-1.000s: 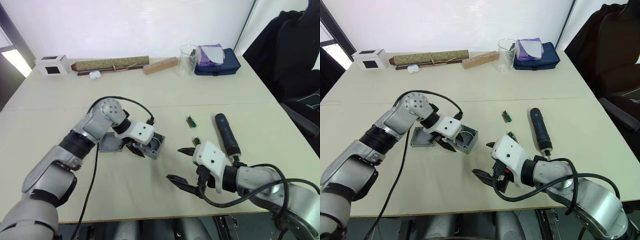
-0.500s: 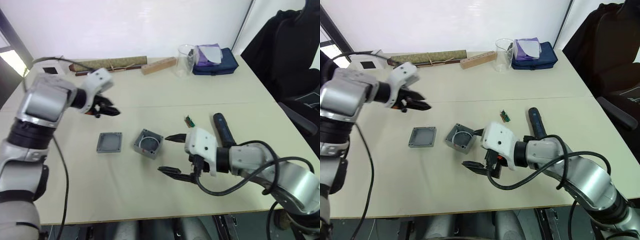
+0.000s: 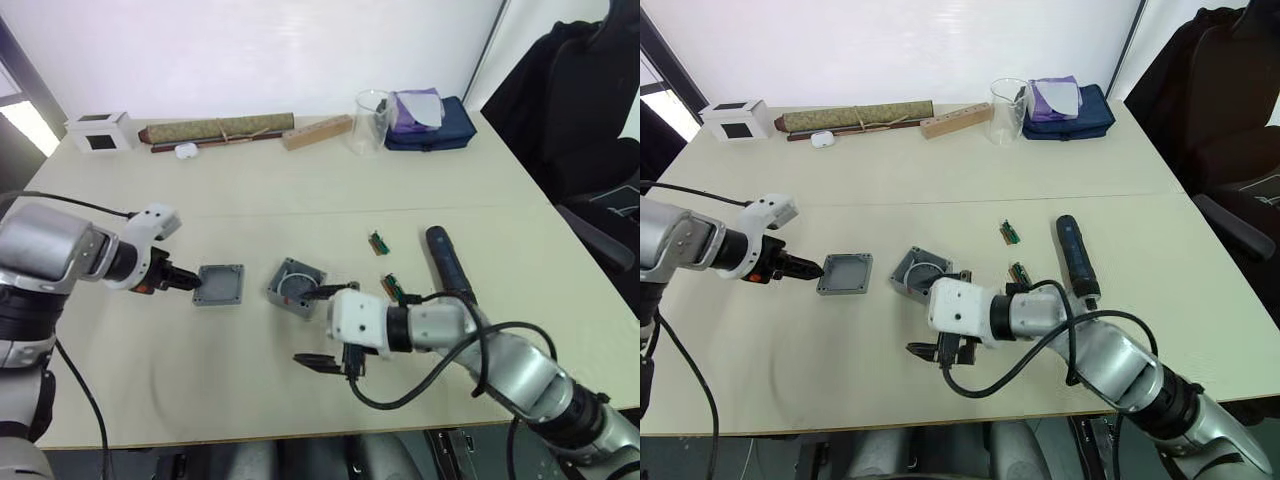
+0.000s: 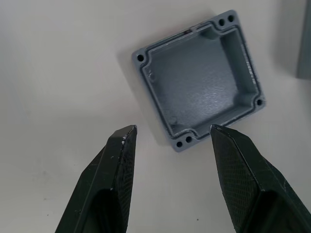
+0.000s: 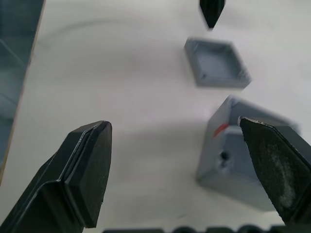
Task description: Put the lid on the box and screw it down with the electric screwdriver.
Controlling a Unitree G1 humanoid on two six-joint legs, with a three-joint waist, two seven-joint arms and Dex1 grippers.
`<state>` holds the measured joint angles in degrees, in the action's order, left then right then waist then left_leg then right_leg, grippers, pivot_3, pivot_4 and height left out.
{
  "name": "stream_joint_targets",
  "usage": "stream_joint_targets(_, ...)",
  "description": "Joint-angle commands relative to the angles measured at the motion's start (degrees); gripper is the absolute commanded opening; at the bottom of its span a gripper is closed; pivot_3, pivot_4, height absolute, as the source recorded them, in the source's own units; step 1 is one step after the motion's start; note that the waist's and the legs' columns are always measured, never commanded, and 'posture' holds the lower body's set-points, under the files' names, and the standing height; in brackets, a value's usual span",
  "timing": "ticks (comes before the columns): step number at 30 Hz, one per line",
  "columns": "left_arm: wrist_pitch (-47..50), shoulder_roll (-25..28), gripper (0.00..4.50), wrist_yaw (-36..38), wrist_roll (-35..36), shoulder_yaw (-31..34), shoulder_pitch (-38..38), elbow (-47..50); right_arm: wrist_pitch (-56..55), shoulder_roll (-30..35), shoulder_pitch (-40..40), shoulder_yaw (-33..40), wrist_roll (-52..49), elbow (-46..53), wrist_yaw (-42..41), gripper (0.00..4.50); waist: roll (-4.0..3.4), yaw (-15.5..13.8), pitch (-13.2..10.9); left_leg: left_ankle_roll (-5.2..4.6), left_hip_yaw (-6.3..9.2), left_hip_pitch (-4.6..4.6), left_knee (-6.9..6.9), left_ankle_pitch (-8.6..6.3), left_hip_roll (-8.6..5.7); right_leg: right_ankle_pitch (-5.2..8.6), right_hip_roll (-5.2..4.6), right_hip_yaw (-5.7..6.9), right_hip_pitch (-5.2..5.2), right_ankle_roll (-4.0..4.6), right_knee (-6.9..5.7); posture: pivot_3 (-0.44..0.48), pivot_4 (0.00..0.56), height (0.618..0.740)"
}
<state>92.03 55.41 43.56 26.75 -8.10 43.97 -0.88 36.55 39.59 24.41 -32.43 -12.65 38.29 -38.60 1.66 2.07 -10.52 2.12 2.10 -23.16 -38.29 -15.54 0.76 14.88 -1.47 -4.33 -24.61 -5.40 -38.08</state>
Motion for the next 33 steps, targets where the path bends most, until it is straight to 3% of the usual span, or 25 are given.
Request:
stream_joint_targets(1,0.47,-1.86,2.41,-5.67,3.49,0.96,2.84,-2.89,-0.47,-1.00,-0.47,1.39,1.20,2.10,-0.05,4.50,0.00,-0.03,0.00,0.00,0.01,0.00,0.00,0.00,0.00,0.00,0.00,0.00,0.00,0.00,0.00,0.000,0.150,0.740)
stream_joint_targets(10,0.47,-6.05,2.41,-17.43,8.41,-0.59,3.58,-9.52,2.28,-1.97,-1.71,2.65,3.14,4.15,0.77,4.50,0.01,0.31,0.01,0.01,0.04,0.01,0.01,0.00,-0.01,0.00,0.01,0.01,0.00,0.00,-0.02,0.000,0.150,0.740)
stream_joint_targets(14,0.47,-8.69,1.46,-21.83,9.96,-0.11,1.97,-10.86,4.33,-1.77,-1.83,4.08,3.41,5.40,1.02,4.50,-0.02,0.29,0.03,0.01,0.02,0.07,0.01,0.00,-0.04,0.00,-0.03,0.01,0.05,0.00,-0.03,0.000,0.150,0.740)
stream_joint_targets(15,0.47,-9.25,0.87,-22.60,10.40,0.18,1.44,-10.54,4.68,-1.77,-1.80,4.42,3.40,5.52,0.97,4.50,-0.03,0.23,0.03,0.01,0.02,0.13,0.01,0.00,-0.05,0.00,-0.04,0.01,0.10,0.00,-0.03,0.000,0.150,0.740)
stream_joint_targets(17,0.47,-10.01,0.14,-24.28,11.14,0.93,0.11,-9.58,5.61,-2.10,-1.81,5.47,2.99,5.81,1.05,4.50,-0.06,-0.05,0.06,0.01,0.02,0.31,0.03,0.00,-0.07,0.00,-0.06,0.01,0.30,0.00,-0.03,0.000,0.150,0.740)
stream_joint_targets(22,0.47,-12.15,0.02,-29.11,13.38,5.08,-2.15,-8.34,8.83,-2.99,-2.50,11.18,0.54,6.22,1.62,4.50,-0.11,-0.09,0.10,0.01,-0.01,0.88,0.08,0.00,-0.10,0.02,-0.10,-0.01,0.89,-0.01,0.03,0.000,0.150,0.740)
stream_joint_targets(26,0.47,-15.43,0.02,-30.95,10.45,12.33,-1.81,-5.72,14.17,-6.92,-2.05,21.97,-7.59,4.71,1.76,4.50,-0.13,-0.53,0.11,0.01,0.01,1.07,0.08,0.00,-0.13,0.03,-0.11,-0.01,1.11,-0.02,0.09,0.000,0.150,0.740)
stream_joint_targets(29,-8.27,-14.66,0.02,-27.39,9.22,15.77,0.54,-5.81,20.47,-15.46,0.62,32.53,-18.33,2.51,4.32,4.50,-0.03,-0.96,0.04,0.01,0.06,1.06,0.08,0.00,-0.11,0.03,-0.05,0.01,1.09,-0.02,0.08,0.000,0.150,0.740)
stream_joint_targets(31,-15.89,-14.24,0.02,-24.11,8.36,16.67,1.46,-5.63,23.12,-18.42,2.71,35.76,-21.49,0.72,6.10,4.50,-0.02,-0.99,0.03,0.05,0.10,0.93,0.08,0.02,-0.07,0.02,-0.03,0.02,0.97,-0.01,0.07,0.000,0.150,0.740)
stream_joint_targets(33,-35.57,-16.87,0.02,-20.39,5.59,19.09,2.13,-2.86,23.01,-22.89,7.67,37.14,-19.49,-5.88,12.18,4.50,-0.03,-1.05,0.03,0.08,0.08,0.89,0.10,0.03,-0.07,0.01,-0.08,0.03,0.93,0.00,0.08,0.000,0.150,0.740)
